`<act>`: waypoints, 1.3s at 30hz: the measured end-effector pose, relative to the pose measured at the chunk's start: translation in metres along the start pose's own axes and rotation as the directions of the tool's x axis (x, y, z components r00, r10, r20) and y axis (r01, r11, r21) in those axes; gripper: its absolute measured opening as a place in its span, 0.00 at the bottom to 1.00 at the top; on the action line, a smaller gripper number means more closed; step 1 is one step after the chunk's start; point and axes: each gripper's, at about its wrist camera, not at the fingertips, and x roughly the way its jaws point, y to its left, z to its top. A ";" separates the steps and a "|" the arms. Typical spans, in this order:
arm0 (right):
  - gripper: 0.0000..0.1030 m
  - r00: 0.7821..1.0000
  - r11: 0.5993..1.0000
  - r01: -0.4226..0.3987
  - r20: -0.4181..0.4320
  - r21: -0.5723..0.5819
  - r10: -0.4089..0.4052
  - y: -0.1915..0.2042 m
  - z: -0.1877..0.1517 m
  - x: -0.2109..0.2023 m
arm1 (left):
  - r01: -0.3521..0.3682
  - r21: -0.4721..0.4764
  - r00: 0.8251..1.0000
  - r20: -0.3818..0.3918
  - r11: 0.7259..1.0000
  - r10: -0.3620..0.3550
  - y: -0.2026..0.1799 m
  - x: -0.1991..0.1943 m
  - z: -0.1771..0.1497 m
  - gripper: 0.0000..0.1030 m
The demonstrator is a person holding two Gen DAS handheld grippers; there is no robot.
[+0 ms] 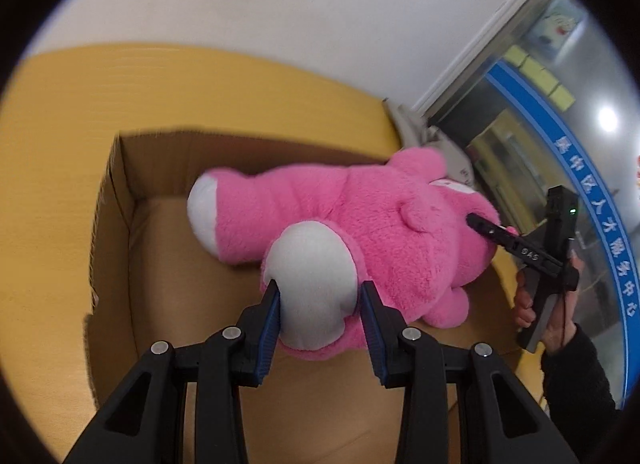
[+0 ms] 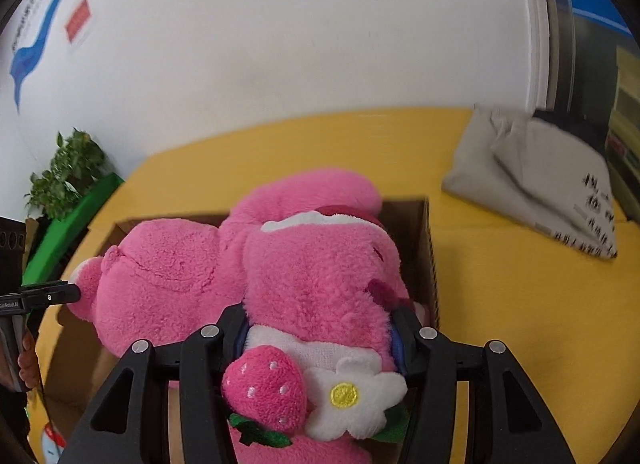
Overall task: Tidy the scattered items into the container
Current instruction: 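Lift the pink bear with both grippers and carry it over the cardboard box, then lower the pink bear into the box and open both grippers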
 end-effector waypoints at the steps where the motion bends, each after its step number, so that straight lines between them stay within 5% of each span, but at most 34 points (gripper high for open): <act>1: 0.56 1.000 1.000 0.004 -0.014 0.006 -0.004 -0.001 -0.003 0.004 | -0.015 0.002 1.000 -0.013 1.000 0.015 0.000 0.004 -0.005 0.36; 13: 0.59 0.996 1.000 0.023 -0.088 0.005 -0.023 0.007 -0.013 -0.002 | -0.089 0.031 0.994 -0.065 0.996 0.091 -0.003 -0.001 -0.018 0.38; 18: 0.71 0.998 0.999 0.034 -0.045 0.025 -0.033 -0.003 -0.006 0.005 | -0.146 0.019 0.981 -0.126 0.989 0.148 0.010 0.019 -0.020 0.48; 20: 0.81 0.999 0.999 0.039 -0.034 0.013 -0.038 -0.003 -0.004 0.003 | -0.151 0.025 0.981 -0.115 0.988 0.153 0.009 0.010 -0.024 0.51; 25: 0.83 0.999 0.998 -0.021 0.023 -0.066 0.023 0.000 -0.007 -0.042 | -0.083 0.082 0.996 -0.036 0.993 0.086 -0.014 -0.041 -0.041 0.52; 27: 0.85 0.999 0.991 -0.054 -0.010 -0.119 0.053 0.005 -0.015 -0.050 | -0.073 0.131 0.997 -0.014 0.989 0.075 -0.026 -0.060 -0.056 0.74; 30: 0.85 0.994 0.970 -0.084 -0.087 -0.228 0.065 0.017 -0.031 -0.054 | -0.080 0.177 0.995 -0.040 0.981 0.089 -0.035 -0.067 -0.079 0.79; 35: 0.84 0.993 0.967 -0.006 -0.119 -0.256 -0.025 0.030 -0.039 -0.023 | -0.110 0.236 0.980 -0.135 0.966 0.145 -0.039 -0.036 -0.104 0.79; 39: 0.84 0.994 0.986 0.078 -0.065 -0.148 -0.088 0.016 -0.024 -0.009 | -0.126 0.228 0.972 -0.168 0.966 0.166 -0.026 -0.025 -0.110 0.79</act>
